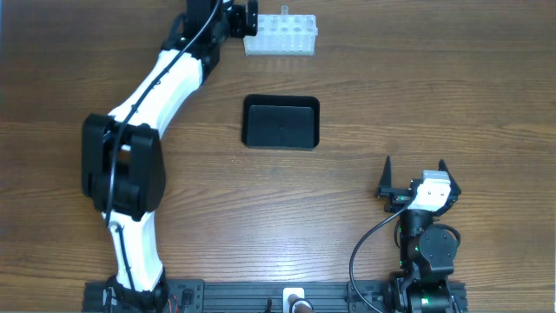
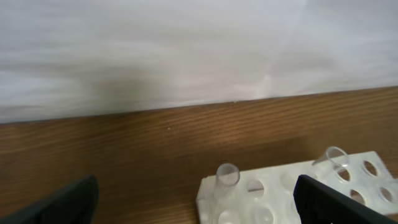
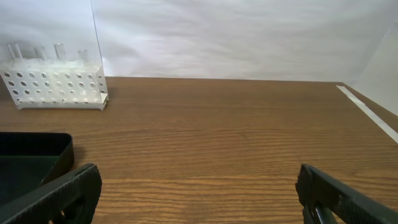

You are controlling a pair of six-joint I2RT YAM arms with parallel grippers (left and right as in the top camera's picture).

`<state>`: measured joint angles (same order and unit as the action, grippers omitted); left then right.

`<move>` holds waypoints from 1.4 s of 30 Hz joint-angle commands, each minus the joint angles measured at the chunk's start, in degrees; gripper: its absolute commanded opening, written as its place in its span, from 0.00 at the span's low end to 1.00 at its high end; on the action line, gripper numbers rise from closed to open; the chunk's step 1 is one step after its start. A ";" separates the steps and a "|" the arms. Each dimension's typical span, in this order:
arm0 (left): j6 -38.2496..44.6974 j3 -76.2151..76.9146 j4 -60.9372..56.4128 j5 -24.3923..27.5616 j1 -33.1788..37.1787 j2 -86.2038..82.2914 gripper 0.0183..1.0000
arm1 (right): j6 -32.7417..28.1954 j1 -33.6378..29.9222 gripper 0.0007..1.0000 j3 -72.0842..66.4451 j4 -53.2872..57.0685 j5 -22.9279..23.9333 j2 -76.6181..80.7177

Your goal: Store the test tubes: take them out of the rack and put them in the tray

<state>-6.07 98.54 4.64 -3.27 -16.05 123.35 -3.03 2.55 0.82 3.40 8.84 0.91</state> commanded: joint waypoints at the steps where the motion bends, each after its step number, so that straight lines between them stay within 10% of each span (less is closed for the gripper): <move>1: -0.85 4.61 0.31 -0.24 -0.74 3.80 1.00 | -0.02 -0.42 0.99 -0.52 0.02 -0.37 -0.61; 16: -0.90 7.67 -0.42 -0.26 -1.64 9.18 0.98 | -0.02 -0.44 0.99 -0.52 0.02 -0.37 -0.61; 42: -1.90 7.67 -1.16 -0.26 -2.58 10.73 0.44 | -0.02 -0.44 0.99 -0.52 0.02 -0.37 -0.61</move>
<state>-7.92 104.86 3.81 -3.27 -18.37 133.10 -3.03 2.55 0.82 3.40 8.86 0.91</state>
